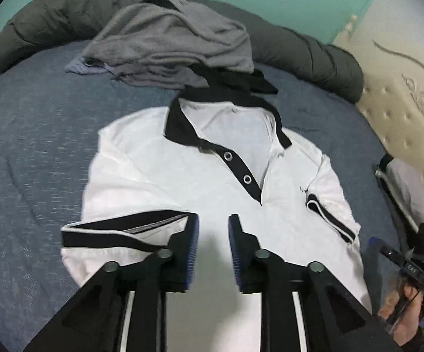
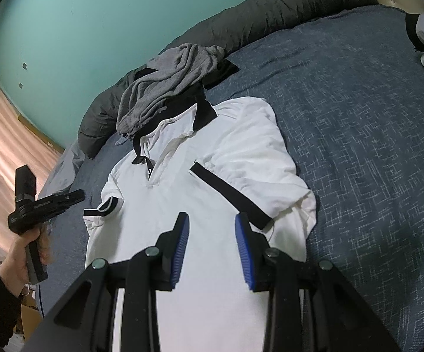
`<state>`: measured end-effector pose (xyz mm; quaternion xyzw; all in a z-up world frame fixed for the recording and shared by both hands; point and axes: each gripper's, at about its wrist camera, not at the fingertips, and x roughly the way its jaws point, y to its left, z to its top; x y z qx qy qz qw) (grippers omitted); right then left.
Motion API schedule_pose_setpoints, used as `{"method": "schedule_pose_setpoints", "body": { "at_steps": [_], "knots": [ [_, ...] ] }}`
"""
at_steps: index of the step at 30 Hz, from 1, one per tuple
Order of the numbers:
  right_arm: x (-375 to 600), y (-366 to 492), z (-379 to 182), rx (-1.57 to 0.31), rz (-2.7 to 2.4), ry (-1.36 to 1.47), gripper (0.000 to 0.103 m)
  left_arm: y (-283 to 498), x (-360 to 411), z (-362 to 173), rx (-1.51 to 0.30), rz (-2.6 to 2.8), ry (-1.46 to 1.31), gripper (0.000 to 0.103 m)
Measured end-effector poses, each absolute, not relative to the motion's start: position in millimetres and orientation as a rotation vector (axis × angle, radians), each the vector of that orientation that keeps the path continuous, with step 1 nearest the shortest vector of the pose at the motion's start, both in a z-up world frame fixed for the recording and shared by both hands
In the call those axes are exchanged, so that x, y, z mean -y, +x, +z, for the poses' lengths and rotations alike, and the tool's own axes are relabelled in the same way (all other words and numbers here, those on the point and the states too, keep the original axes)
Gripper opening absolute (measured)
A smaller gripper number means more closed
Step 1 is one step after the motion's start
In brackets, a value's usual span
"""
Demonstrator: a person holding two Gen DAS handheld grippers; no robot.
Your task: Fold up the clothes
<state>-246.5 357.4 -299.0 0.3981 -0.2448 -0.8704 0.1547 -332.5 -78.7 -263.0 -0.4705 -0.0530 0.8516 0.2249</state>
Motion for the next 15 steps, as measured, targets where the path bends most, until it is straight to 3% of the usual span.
{"method": "schedule_pose_setpoints", "body": {
  "at_steps": [4,15],
  "knots": [
    [-357.5,-245.4,-297.8,0.711,-2.487,1.133,0.032,-331.5,118.1,-256.3,0.153,2.463,-1.286,0.046],
    [-350.5,-246.3,-301.3,0.691,-2.479,1.146,0.032,-346.3,189.2,-296.7,0.308,2.542,-1.384,0.048]
  ]
}}
